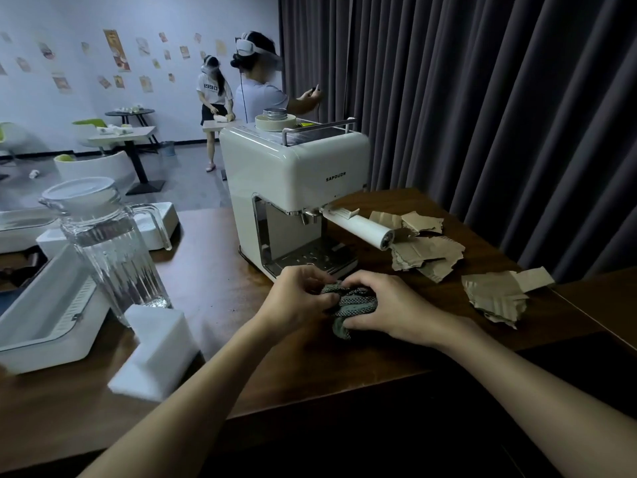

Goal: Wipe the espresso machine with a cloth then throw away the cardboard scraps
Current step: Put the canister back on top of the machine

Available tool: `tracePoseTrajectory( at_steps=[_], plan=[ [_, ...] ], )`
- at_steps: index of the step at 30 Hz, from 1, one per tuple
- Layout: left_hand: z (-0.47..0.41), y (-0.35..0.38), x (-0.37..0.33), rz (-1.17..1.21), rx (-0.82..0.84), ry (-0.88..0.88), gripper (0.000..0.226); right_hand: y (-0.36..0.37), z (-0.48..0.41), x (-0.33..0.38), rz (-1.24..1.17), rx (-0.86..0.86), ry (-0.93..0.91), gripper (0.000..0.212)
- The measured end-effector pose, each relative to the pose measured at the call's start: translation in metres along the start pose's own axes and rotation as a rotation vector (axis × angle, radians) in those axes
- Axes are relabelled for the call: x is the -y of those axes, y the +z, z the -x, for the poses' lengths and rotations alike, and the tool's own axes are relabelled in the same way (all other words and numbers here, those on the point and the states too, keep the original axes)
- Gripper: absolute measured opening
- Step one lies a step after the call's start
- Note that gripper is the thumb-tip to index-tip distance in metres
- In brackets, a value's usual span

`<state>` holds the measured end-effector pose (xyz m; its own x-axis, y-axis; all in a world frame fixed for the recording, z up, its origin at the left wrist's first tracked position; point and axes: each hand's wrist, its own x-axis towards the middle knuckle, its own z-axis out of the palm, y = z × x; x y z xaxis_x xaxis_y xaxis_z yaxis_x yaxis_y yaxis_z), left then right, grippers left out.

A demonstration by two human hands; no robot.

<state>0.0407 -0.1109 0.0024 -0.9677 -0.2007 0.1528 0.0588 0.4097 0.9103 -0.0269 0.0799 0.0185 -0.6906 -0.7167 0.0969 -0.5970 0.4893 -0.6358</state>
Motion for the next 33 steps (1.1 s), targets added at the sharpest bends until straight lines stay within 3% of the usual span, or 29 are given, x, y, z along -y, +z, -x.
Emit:
tracePoseTrajectory(
  at_steps=[4, 8, 11, 14, 20, 26, 33],
  plan=[
    [-0.003, 0.008, 0.006, -0.325, 0.024, 0.095, 0.014, -0.003, 0.006, -0.016, -0.008, 0.057, 0.052, 0.070],
    [-0.002, 0.009, 0.002, -0.462, -0.016, 0.176, 0.015, -0.009, 0.011, -0.027, -0.032, -0.022, 0.082, 0.071],
    [-0.002, 0.009, -0.006, -0.470, -0.057, 0.205, 0.012, -0.014, 0.013, -0.038, 0.167, -0.103, 0.098, 0.067],
    [-0.003, 0.008, -0.017, -0.457, -0.077, 0.226, 0.009, -0.020, 0.015, -0.048, 0.277, -0.043, 0.199, 0.080],
    [-0.009, 0.002, -0.040, -0.444, -0.094, 0.278, 0.012, -0.024, 0.014, -0.055, 0.210, 0.007, 0.268, 0.094],
    [-0.015, -0.007, -0.068, -0.402, -0.139, 0.365, 0.013, -0.042, 0.015, -0.052, 0.156, -0.145, 0.227, 0.089],
    [-0.021, -0.027, -0.123, -0.276, -0.177, 0.524, 0.015, -0.112, 0.008, -0.021, 0.200, -0.303, 0.244, 0.089]
  ],
)
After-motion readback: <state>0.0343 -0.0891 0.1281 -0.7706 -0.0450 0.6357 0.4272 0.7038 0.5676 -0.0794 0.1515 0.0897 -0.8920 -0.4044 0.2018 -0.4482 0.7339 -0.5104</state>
